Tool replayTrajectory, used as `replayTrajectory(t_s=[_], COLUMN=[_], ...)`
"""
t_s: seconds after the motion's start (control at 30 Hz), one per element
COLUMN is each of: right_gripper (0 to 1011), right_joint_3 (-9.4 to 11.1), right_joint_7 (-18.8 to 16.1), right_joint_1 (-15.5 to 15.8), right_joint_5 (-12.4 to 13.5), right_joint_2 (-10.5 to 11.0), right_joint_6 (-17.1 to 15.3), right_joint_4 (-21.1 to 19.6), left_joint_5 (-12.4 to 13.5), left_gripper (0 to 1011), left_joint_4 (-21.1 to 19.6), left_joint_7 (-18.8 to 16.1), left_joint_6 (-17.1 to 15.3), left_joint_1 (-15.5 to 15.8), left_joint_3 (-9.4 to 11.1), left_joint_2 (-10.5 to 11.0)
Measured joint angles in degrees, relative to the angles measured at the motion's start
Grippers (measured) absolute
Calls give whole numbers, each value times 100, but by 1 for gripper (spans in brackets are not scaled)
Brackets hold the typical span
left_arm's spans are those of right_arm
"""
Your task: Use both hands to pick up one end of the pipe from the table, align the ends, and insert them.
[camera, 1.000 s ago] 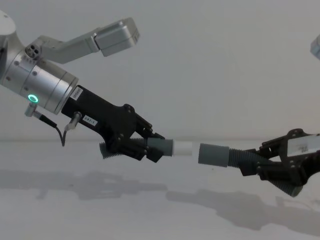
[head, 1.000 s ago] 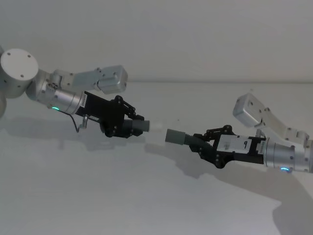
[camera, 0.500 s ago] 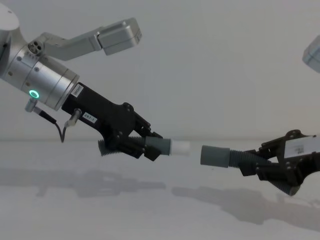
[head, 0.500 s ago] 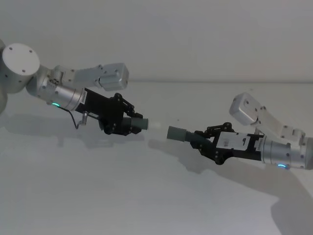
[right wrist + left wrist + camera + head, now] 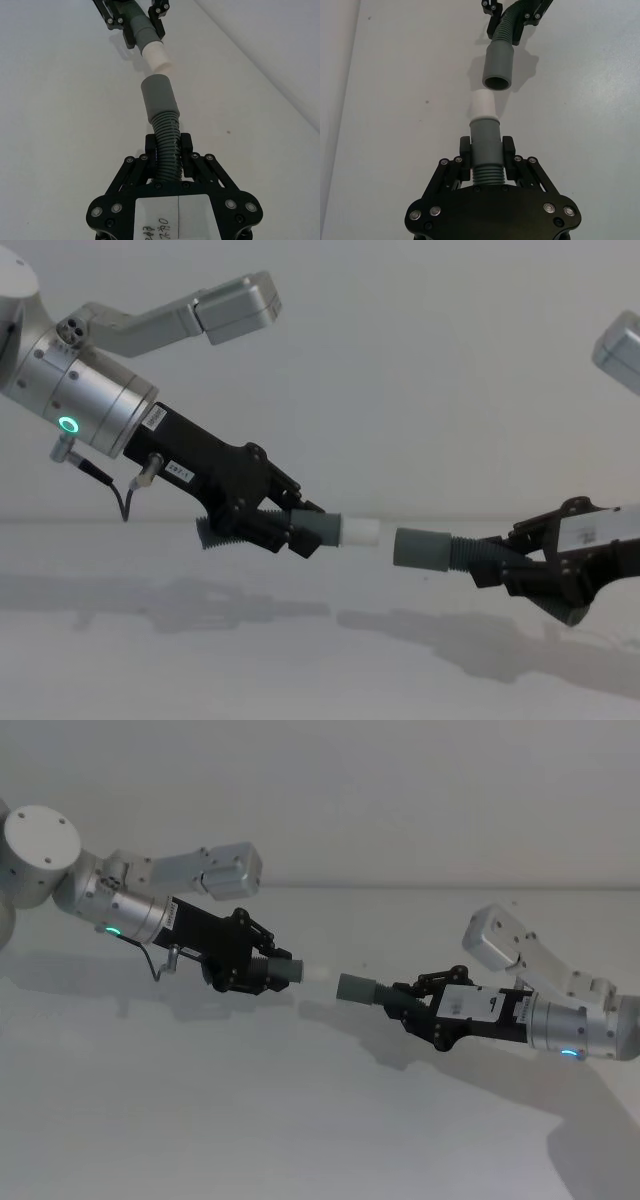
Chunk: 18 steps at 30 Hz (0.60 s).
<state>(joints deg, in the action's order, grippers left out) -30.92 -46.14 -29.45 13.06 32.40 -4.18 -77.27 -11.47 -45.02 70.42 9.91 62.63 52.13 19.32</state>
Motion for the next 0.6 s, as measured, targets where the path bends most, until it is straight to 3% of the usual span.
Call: replayTrajectory(t_s=[0.6], right_gripper=[274], right_joint_3=[-31], right_joint_7=[9], right_joint_1=[-88], right_joint_5=[171], right_joint_2=[-51], right_joint_6=[13], right_joint_4=[8], left_joint_5=[-95], left_gripper=[365], left_joint_4=[13], left_joint_7=[-6], left_joint_6=[-29], left_joint_1=[43], left_joint_3=[25], left_joint_2=[33])
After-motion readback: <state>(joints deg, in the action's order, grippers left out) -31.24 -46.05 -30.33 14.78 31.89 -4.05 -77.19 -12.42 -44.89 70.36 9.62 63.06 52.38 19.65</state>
